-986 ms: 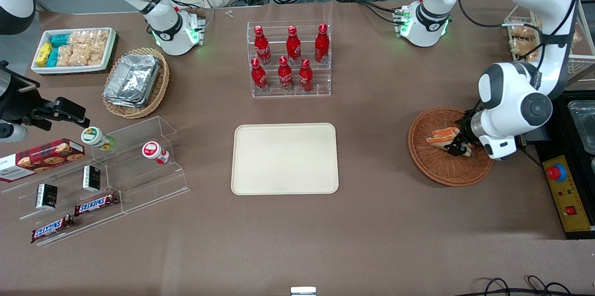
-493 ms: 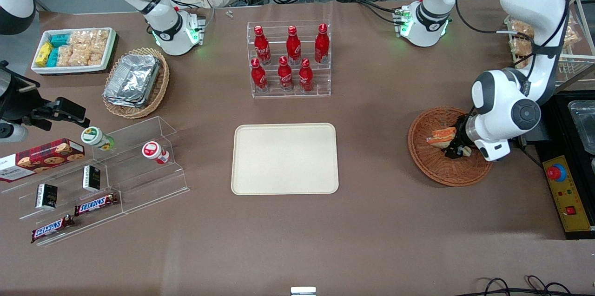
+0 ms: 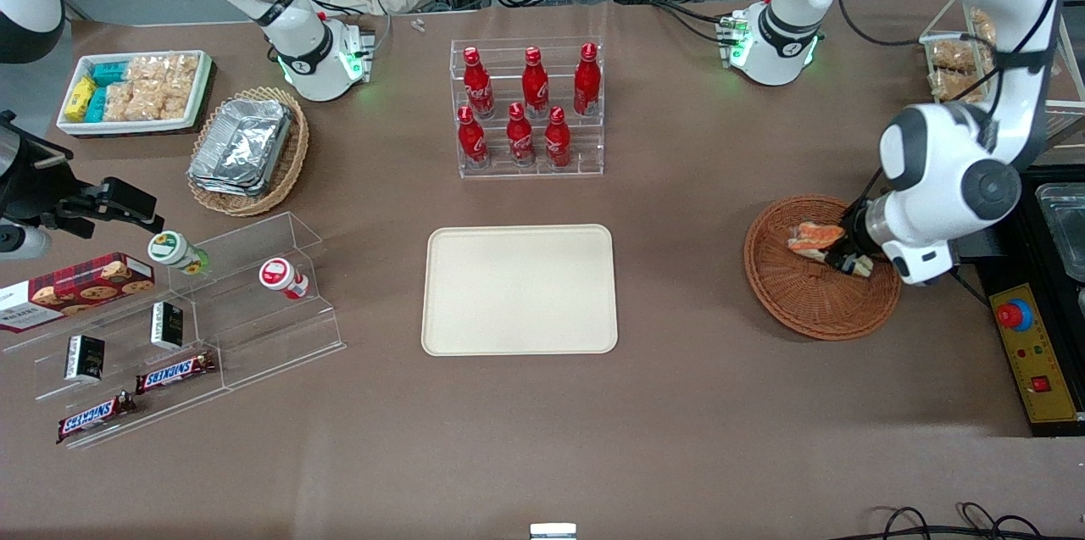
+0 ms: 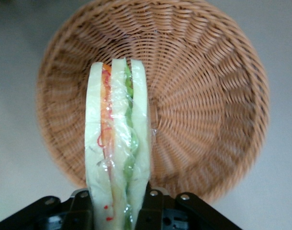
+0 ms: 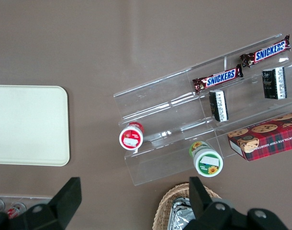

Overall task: Place sandwich from basket to tray
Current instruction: 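Lift the sandwich out of the basket with the left gripper, then carry the sandwich over the cream tray and lower it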

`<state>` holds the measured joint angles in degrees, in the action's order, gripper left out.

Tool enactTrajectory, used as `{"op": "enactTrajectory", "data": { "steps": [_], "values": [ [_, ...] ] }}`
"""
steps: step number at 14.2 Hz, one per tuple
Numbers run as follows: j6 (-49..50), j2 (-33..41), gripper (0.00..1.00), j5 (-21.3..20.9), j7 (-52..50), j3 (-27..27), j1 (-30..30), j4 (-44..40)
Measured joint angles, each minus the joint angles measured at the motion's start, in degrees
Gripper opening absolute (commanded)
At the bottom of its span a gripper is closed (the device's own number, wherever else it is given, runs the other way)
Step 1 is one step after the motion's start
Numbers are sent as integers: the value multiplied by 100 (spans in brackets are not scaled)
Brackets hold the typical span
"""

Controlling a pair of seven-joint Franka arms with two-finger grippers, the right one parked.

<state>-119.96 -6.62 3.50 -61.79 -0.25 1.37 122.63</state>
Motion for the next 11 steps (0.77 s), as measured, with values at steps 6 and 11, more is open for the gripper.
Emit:
{"op": "enactTrajectory", "data": {
  "steps": [6, 11],
  "values": [
    [937, 580, 0, -43, 605, -1254, 517, -811],
    [232, -699, 0, -852, 971, -2135, 1229, -1552]
  ]
}}
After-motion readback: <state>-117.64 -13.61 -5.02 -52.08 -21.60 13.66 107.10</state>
